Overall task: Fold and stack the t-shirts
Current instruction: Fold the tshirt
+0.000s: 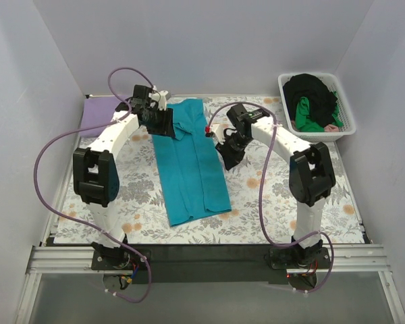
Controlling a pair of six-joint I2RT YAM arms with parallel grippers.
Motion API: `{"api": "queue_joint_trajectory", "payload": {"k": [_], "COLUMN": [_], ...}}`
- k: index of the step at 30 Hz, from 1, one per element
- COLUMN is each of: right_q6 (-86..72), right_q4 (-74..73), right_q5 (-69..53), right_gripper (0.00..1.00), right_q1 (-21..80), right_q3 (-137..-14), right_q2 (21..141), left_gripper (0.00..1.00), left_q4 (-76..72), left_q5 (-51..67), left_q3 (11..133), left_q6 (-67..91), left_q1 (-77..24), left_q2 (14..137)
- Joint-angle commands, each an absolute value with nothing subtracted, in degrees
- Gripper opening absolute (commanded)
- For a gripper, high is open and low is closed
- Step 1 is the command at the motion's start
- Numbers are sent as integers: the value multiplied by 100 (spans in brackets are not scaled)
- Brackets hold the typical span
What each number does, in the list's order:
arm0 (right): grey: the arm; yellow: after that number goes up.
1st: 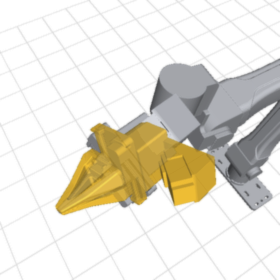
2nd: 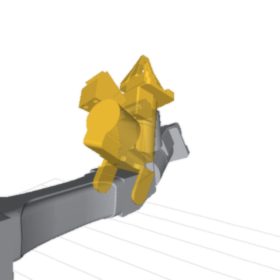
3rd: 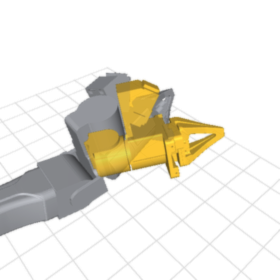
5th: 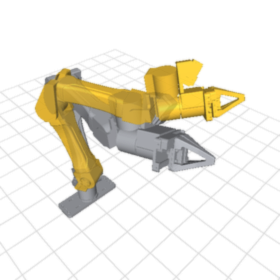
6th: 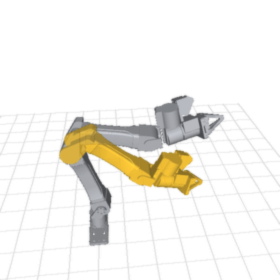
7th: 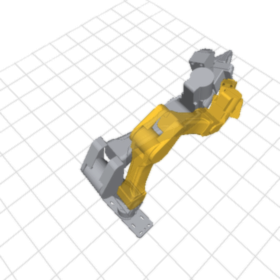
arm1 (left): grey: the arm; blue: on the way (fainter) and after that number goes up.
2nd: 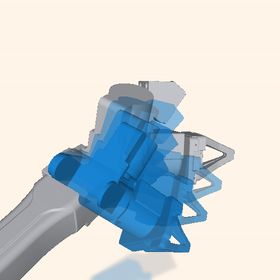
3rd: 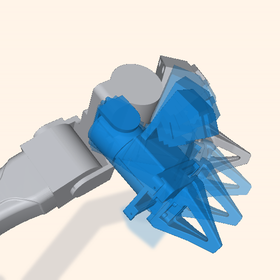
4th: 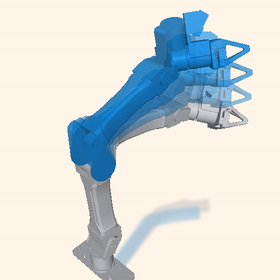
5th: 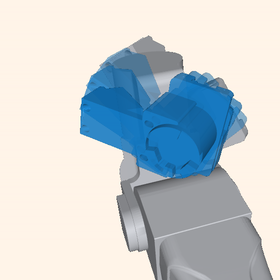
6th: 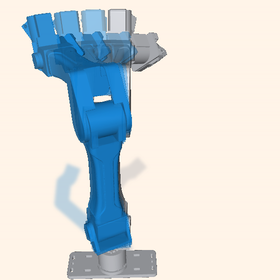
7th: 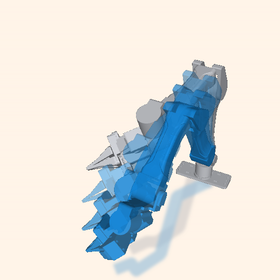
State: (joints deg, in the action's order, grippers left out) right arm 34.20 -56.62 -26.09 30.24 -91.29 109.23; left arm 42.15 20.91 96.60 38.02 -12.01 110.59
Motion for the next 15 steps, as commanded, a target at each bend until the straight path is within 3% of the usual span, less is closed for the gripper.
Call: {"api": "queue_joint_trajectory", "payload": {"k": [1, 8, 15], "right_q6": [2883, 2488, 2312], "right_q4": [-5212, -4589, -3912], "right_q5": [-2654, -2663, -2742], "right_gripper": [16, 15, 14], "right_q1": [3067, 3322, 3612], "right_q3": [-9623, -9493, -8368], "right_q2": [11258, 11628, 11514], "left_gripper": [44, 44, 43], "left_q4": [4061, 3797, 3779], "left_q5": [2172, 1960, 1916], "left_q3": [8949, 8560, 8710], "left_q6": [3990, 4060, 4034], "left_q1": [-1213, -1213, -1213], "left_q2": [10942, 11214, 11838]}}
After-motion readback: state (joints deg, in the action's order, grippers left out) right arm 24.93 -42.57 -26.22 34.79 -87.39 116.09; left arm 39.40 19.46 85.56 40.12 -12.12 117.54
